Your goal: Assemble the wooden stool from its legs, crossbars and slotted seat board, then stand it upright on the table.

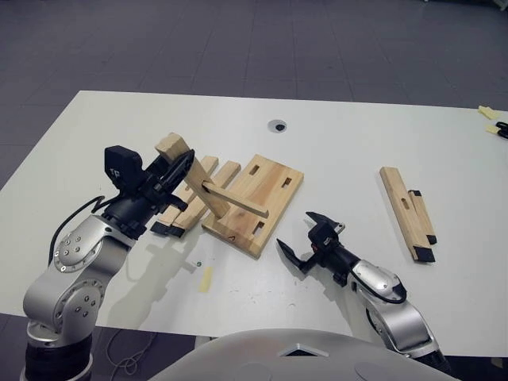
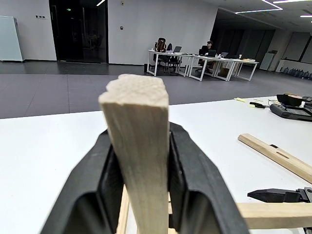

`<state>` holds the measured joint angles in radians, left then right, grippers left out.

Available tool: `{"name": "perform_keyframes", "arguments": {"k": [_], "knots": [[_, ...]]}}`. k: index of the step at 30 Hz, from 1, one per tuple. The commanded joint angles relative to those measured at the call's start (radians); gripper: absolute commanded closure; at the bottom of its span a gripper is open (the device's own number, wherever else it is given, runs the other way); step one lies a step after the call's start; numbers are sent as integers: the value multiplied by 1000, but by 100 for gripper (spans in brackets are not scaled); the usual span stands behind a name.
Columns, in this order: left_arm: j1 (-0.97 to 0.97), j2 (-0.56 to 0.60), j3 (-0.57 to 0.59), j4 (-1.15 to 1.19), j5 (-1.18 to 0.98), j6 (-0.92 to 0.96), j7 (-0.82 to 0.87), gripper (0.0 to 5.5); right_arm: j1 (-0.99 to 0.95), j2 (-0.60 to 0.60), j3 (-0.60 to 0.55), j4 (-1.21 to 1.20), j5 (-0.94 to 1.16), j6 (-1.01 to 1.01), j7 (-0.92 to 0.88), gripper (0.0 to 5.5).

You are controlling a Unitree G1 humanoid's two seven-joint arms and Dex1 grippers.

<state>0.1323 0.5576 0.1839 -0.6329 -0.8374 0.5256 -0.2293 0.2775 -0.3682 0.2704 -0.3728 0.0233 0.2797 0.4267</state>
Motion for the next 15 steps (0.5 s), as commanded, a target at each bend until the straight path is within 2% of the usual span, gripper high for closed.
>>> {"name": "perform_keyframes", "arguments": {"k": [1, 7, 8, 10, 15], "knots": [[-9, -4, -41, 83, 15, 92, 3, 446, -50, -14, -18, 15, -3, 17, 14, 10], [-40, -23, -58, 88, 24, 94, 23, 446, -69, -16, -16, 37, -4, 5, 23, 10], [-46, -27, -51, 90, 15, 99, 23, 410, -68, -16, -16, 40, -4, 2, 23, 10], [-67, -42, -23, 90, -41, 121, 26, 388, -63, -14, -13, 47, -6, -3, 23, 10], [-279, -76, 123, 115, -465, 176, 163, 298, -56, -1, -6, 50, -1, -3, 19, 10]]}}
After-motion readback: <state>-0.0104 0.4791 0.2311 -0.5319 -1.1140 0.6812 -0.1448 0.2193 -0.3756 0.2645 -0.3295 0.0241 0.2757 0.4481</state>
